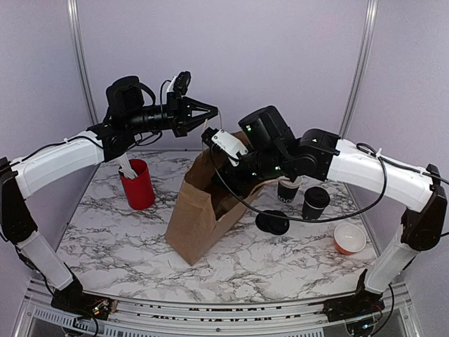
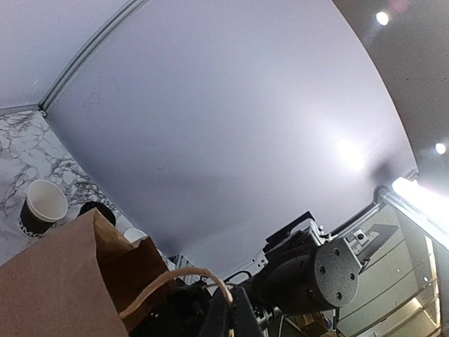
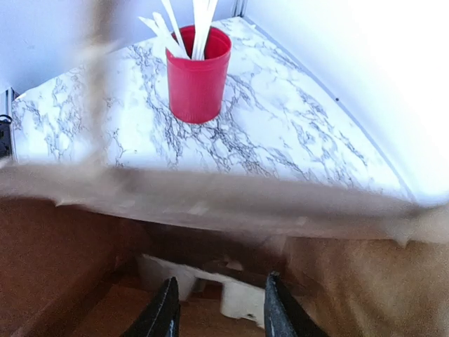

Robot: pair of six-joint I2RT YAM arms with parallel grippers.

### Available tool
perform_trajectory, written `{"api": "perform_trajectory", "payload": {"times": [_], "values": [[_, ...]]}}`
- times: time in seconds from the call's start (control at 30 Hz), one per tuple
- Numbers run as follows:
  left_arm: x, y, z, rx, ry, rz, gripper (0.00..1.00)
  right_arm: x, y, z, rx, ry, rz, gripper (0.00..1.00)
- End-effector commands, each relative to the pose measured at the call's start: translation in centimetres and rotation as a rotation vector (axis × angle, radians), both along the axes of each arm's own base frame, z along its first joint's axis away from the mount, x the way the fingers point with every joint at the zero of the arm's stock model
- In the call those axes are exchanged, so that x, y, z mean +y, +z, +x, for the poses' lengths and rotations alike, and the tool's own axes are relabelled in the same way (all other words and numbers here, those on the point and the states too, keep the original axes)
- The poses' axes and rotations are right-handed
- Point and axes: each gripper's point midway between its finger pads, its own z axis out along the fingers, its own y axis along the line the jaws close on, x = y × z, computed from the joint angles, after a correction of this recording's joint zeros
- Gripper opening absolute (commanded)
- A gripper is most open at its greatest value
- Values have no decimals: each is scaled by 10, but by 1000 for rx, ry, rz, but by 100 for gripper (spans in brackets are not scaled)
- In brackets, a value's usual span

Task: Pack the takeout coffee

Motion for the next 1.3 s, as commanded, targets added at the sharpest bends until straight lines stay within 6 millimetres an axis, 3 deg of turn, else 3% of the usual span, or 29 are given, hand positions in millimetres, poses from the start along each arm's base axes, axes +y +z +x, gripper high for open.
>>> {"api": "perform_trajectory", "payload": {"times": [0.0, 0.13, 0.3, 0.63, 0.87, 1.07, 1.27], "values": [[32, 5, 28, 35, 106, -64, 0, 8, -15, 8, 15, -19, -63, 39], [53, -18, 45, 74, 164, -35, 0, 17, -9, 14, 8, -24, -45, 39], [63, -34, 51, 93, 186, -11, 0, 27, 27, 17, -28, -14, 33, 40], [69, -29, 55, 56, 221, 16, 0, 23, 83, 23, -106, -60, 162, 42], [70, -29, 58, 29, 242, 56, 1, 1, 124, 32, -187, -178, 263, 46], [73, -27, 59, -4, 265, 104, 12, -34, 143, 49, -223, -324, 327, 62], [78, -29, 61, -36, 306, 195, 49, -76, 132, 68, -163, -439, 383, 73]]}}
